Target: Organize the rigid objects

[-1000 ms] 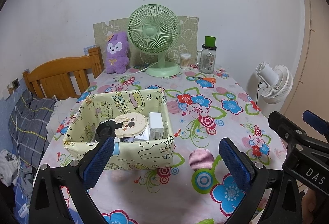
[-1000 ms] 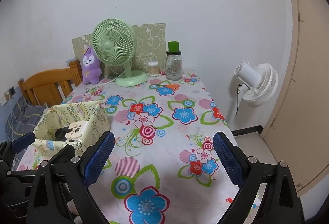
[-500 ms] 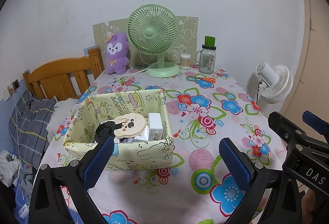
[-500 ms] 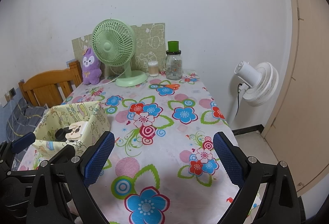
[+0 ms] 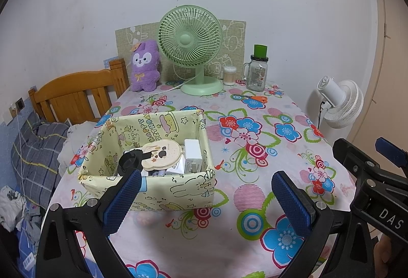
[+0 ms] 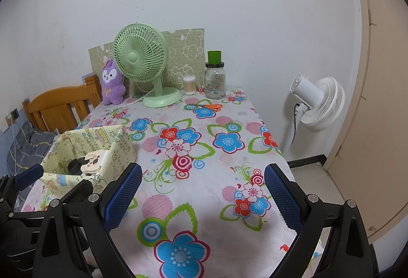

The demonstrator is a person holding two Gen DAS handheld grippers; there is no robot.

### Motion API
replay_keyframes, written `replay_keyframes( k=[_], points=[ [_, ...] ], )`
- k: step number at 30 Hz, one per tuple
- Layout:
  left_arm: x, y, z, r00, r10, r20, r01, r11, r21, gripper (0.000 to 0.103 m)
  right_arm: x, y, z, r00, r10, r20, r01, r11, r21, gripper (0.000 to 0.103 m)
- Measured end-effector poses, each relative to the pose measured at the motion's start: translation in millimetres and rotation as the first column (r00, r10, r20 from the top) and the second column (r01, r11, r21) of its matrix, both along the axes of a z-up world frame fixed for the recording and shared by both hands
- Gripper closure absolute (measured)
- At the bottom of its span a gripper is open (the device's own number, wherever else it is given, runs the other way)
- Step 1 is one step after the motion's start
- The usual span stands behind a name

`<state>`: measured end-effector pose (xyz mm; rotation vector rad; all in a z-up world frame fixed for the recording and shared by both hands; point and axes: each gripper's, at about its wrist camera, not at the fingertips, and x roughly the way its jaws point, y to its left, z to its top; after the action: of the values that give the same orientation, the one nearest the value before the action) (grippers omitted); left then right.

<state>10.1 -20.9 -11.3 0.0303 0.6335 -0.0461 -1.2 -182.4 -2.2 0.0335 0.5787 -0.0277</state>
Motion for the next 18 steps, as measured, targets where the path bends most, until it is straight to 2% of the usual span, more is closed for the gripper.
replay_keyframes(
  k=[18],
  points=[
    [-0.6, -0.1, -1.9, 1.0, -0.001, 0.0, 0.001, 1.0, 0.0, 0.0, -0.2, -1.8, -1.2, 1.0, 0.0, -0.001, 0.0, 1.0, 0.003, 0.005]
  ],
)
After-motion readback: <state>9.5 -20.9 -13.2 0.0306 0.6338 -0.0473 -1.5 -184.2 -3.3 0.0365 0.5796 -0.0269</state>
